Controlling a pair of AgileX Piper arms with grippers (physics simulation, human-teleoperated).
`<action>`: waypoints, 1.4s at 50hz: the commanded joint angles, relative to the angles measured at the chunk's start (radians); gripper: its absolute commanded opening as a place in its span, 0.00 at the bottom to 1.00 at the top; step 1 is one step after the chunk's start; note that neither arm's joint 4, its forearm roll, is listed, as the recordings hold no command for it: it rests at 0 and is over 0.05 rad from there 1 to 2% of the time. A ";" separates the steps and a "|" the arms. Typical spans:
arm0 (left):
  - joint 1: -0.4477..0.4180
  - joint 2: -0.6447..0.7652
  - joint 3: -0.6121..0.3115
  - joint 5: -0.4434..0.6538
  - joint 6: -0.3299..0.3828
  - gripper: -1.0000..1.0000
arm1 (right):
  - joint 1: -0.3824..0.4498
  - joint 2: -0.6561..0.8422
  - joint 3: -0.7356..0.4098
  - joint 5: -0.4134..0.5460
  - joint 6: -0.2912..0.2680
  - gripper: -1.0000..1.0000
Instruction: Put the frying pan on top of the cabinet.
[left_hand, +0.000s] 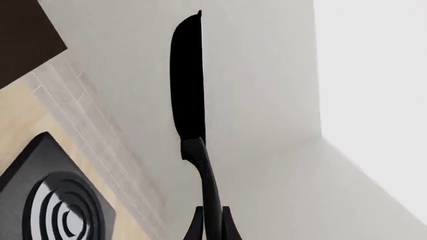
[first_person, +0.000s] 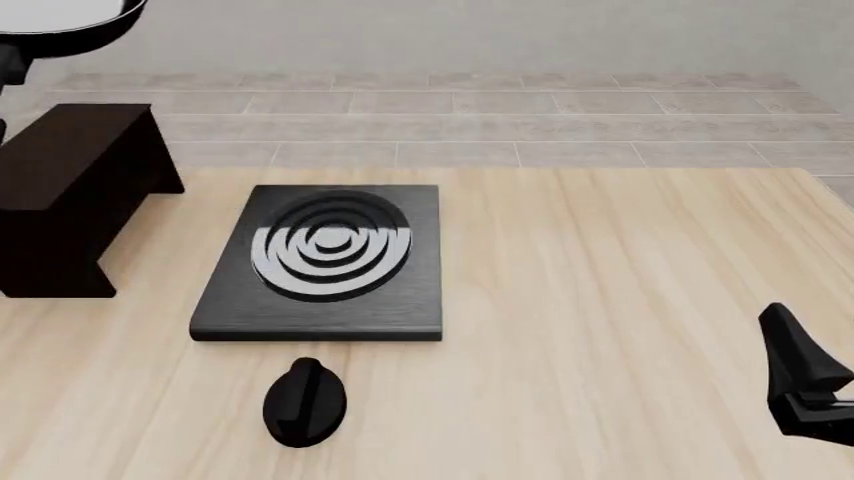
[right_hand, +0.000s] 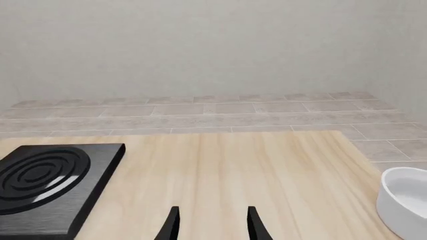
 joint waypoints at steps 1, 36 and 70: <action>0.038 -0.105 0.015 0.019 -0.047 0.00 | 0.001 -0.008 0.000 0.008 -0.002 1.00; 0.182 -0.089 0.085 -0.009 -0.133 0.00 | 0.000 0.005 0.000 -0.005 0.002 1.00; 0.228 0.120 0.089 -0.141 -0.161 0.00 | 0.000 0.010 0.000 -0.008 -0.001 1.00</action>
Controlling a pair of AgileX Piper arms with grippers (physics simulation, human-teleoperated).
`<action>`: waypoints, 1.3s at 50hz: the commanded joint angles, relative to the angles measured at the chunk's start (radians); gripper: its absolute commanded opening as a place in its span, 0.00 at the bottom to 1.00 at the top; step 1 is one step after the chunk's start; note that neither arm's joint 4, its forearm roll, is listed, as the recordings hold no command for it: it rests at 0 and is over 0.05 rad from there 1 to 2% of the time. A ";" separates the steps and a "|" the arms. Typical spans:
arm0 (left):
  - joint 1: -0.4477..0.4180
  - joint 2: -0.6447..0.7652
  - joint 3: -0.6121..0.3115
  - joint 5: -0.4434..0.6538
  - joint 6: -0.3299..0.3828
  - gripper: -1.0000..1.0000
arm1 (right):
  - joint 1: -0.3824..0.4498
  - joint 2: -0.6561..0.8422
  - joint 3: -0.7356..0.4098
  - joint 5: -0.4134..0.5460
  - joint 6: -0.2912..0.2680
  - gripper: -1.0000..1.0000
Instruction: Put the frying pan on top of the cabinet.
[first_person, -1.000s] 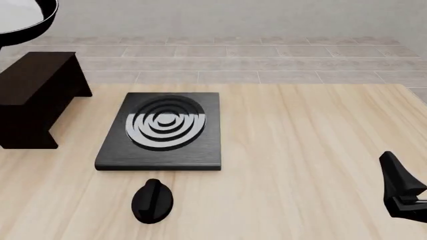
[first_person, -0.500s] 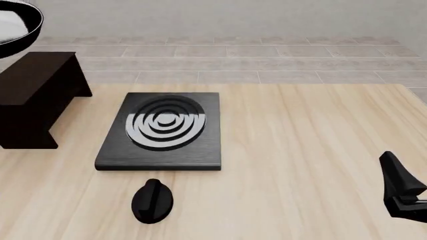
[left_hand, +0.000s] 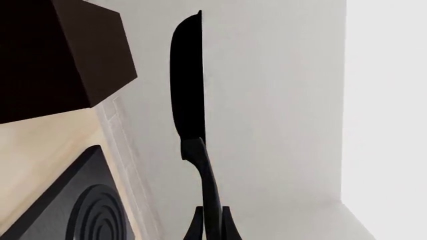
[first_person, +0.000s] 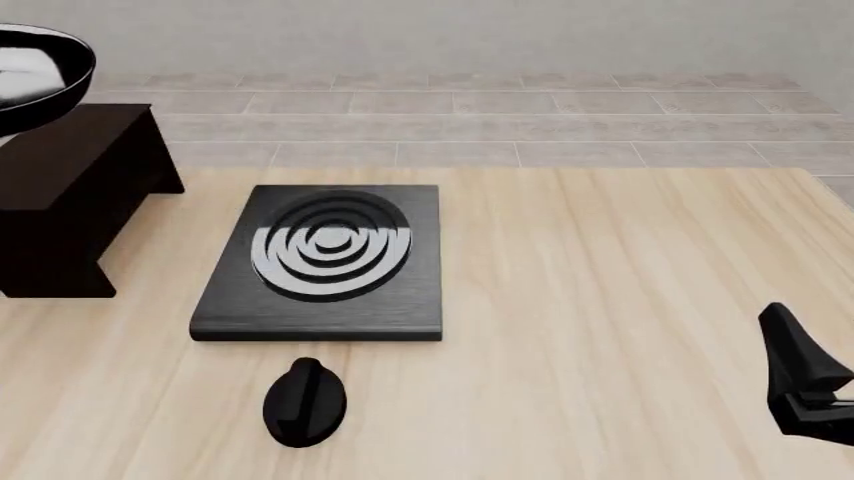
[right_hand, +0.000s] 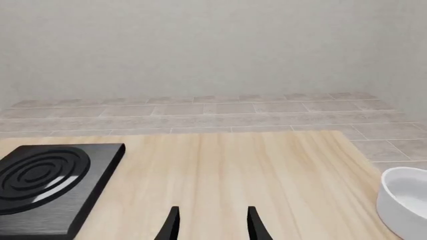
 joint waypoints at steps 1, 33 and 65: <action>0.022 0.068 -0.026 -0.074 -0.005 0.00 | 0.000 0.008 0.000 -0.006 -0.001 1.00; 0.050 0.264 -0.059 -0.210 -0.012 0.00 | -0.003 0.015 0.000 -0.012 0.002 1.00; 0.093 0.423 -0.082 -0.351 -0.044 0.00 | -0.005 0.036 0.001 -0.030 0.005 1.00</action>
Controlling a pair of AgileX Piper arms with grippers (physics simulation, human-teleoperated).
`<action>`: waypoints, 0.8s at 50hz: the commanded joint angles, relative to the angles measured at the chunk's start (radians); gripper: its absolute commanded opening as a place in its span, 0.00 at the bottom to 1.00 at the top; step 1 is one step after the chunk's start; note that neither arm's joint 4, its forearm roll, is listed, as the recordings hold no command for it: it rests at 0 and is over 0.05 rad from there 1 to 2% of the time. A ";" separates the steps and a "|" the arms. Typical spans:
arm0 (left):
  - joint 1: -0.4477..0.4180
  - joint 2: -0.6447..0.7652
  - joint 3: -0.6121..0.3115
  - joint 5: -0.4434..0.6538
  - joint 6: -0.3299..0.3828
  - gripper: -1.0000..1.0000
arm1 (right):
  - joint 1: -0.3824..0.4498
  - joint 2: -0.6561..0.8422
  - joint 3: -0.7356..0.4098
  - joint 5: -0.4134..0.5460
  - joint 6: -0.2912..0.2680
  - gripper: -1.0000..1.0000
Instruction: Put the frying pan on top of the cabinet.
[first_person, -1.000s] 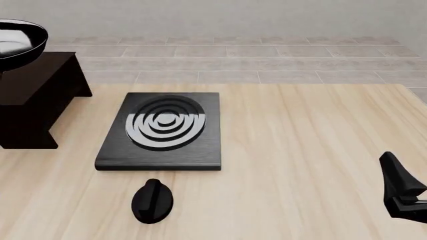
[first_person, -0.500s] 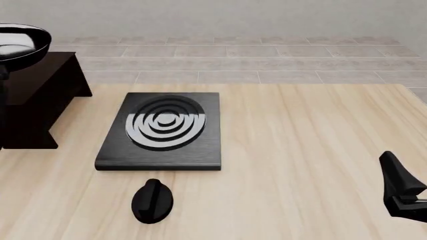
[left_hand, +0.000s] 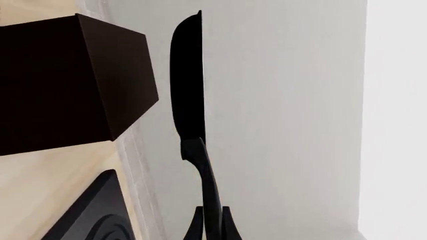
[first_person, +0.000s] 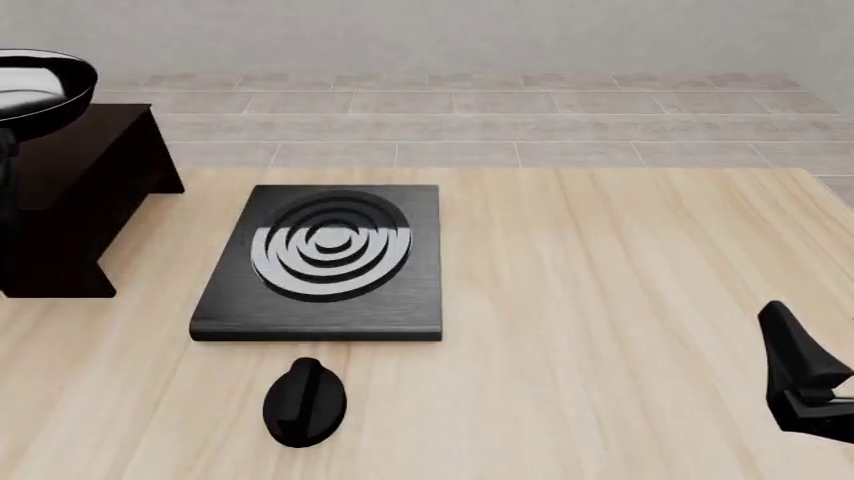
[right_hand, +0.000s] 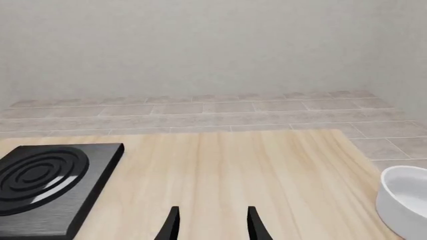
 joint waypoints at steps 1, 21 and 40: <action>0.018 0.043 -0.033 -0.071 -0.006 0.00 | 0.000 0.014 0.000 -0.012 0.001 1.00; 0.047 0.123 -0.037 -0.134 -0.018 0.00 | -0.002 0.017 0.000 -0.013 0.000 1.00; 0.054 0.199 -0.014 -0.198 -0.043 0.00 | 0.000 0.017 0.000 -0.012 -0.005 1.00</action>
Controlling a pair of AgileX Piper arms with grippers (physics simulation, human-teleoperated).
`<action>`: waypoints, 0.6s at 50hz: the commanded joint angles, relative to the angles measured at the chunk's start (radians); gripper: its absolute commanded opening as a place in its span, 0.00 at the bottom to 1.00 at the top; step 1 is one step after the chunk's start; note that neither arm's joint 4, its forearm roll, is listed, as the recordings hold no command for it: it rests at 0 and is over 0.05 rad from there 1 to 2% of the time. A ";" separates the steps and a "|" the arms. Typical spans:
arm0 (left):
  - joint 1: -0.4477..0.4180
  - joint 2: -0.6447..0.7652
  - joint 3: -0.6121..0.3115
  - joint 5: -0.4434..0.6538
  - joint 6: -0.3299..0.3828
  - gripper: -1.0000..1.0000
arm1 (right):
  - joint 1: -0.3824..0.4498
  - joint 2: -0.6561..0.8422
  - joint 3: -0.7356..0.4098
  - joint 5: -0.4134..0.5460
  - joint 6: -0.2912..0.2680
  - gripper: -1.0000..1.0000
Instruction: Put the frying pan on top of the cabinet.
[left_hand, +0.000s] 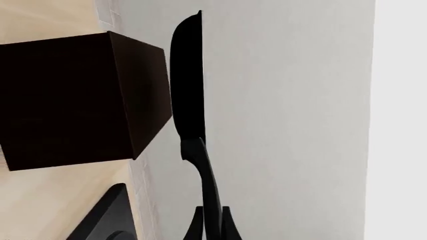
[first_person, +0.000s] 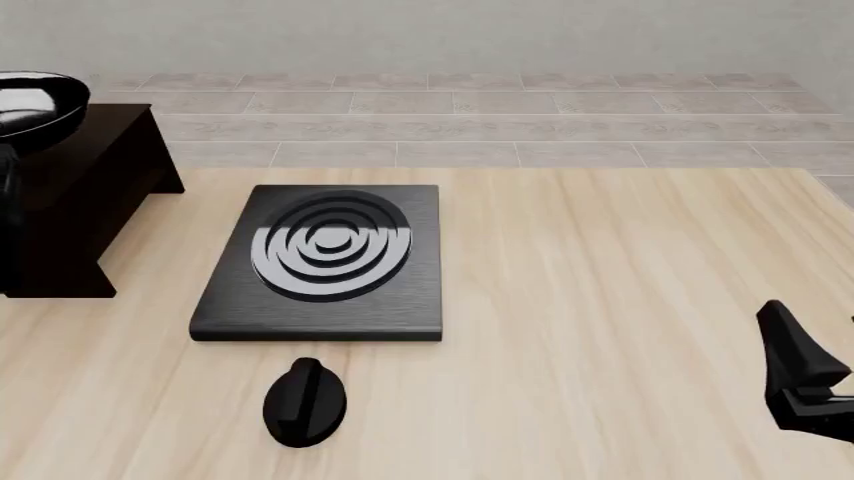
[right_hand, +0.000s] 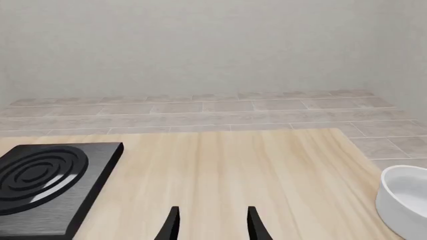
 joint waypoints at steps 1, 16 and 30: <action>0.004 0.031 -0.007 -0.060 -0.007 0.00 | 0.001 0.003 0.000 -0.002 -0.003 1.00; 0.003 0.084 0.005 -0.105 -0.018 0.00 | 0.000 0.011 0.000 -0.009 -0.015 1.00; -0.005 0.133 0.018 -0.152 -0.036 0.00 | 0.000 0.013 0.000 -0.011 -0.019 1.00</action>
